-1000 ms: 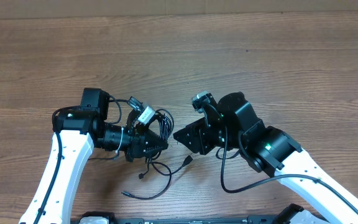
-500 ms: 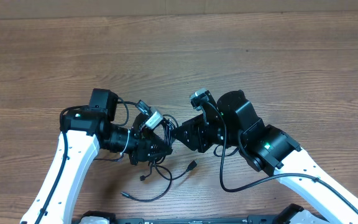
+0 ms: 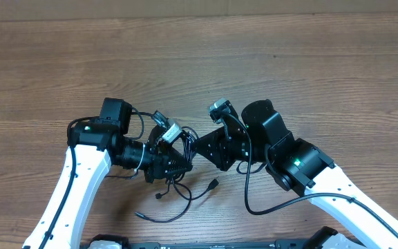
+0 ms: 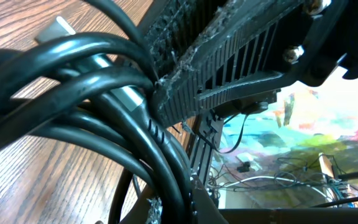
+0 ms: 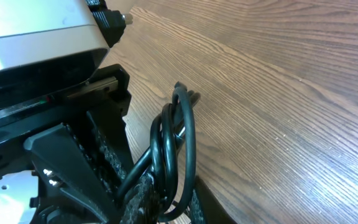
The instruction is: Untangle cables
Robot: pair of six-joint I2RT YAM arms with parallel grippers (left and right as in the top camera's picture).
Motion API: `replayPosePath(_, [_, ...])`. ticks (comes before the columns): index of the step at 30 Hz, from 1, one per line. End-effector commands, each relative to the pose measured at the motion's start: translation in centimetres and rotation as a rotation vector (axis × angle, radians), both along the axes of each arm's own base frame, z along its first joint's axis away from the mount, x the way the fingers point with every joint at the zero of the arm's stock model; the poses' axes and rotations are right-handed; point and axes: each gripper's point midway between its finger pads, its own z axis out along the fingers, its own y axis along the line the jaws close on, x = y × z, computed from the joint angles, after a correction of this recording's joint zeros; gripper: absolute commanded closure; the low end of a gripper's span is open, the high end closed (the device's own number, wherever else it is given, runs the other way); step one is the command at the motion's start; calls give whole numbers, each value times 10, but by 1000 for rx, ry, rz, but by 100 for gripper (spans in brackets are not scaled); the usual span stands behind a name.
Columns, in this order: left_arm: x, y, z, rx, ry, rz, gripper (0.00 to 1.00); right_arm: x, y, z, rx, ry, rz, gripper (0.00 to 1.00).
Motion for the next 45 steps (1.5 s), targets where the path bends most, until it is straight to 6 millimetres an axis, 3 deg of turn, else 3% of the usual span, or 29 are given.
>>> replayPosePath(1, [-3,-10,26,-137,-44,-35,96,17,-3,6,-29,-68,-56,84])
replayPosePath(6, [-4,-11,27,-145,-41,-36,96,21,0,8,-18,-85,-61,74])
replayPosePath(13, [-8,-16,30,-167,-44,-62,96,26,3,-5,-38,-60,-59,75])
replayPosePath(16, [-10,-18,30,-164,-46,-71,96,25,6,-12,-44,-39,-47,82])
replayPosePath(19, [-10,-18,28,-155,-48,-71,96,23,8,-18,-47,-18,-31,96])
replayPosePath(23, [-10,-17,28,-153,-47,-70,96,29,4,-21,-71,-28,-64,96])
replayPosePath(26, [-11,-17,29,-156,-38,-70,96,51,-20,-34,-164,-32,-224,96])
replayPosePath(30, [-13,-18,32,-174,-25,-70,96,77,-78,-59,-314,40,-513,96])
replayPosePath(36, [-8,-21,40,-228,-63,-75,96,79,-138,-82,-418,172,-647,96])
replayPosePath(40, [-1,-23,46,-261,-114,-79,96,71,-147,-89,-436,237,-645,96])
replayPosePath(45, [6,-23,42,-235,-139,-70,96,61,-131,-88,-383,283,-564,96])
